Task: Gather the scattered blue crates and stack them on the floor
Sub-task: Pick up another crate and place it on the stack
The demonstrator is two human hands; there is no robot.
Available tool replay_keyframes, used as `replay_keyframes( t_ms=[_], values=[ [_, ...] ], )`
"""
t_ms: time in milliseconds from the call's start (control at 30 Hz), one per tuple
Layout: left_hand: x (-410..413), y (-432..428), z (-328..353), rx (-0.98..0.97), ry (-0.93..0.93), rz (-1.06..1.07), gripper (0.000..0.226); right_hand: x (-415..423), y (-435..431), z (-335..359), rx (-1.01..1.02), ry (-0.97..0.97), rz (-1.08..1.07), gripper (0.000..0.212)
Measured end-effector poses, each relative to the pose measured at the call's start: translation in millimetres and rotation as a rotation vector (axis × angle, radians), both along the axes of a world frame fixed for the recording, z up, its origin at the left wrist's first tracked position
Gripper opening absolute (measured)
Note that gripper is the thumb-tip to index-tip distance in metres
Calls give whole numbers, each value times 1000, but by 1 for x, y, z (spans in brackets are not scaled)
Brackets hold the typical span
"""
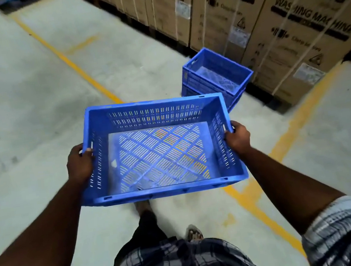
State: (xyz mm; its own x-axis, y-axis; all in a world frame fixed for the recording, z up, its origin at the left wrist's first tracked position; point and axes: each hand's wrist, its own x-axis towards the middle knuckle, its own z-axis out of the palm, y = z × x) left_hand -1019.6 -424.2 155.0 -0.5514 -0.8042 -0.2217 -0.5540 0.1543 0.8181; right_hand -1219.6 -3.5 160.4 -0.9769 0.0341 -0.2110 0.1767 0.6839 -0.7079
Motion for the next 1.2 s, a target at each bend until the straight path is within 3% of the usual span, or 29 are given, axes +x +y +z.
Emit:
replay_keyframes(
  t_ms=[133,567,733,1200],
  values=[
    [-77,-65,-36,-42,-37,-140,33,-39,-30,-7,54,66,-47,49],
    [-307,-145,-9,-154,-45,-413,30,-140,-106,-6,136,130,-361,35],
    [-385,-140,-17,-313,-36,-540,28,-186,-105,-17,159,102,-432,19],
    [-645,-78,-17,-528,38,-843,51,-373,-52,-26,85,52,-615,23]
  ],
)
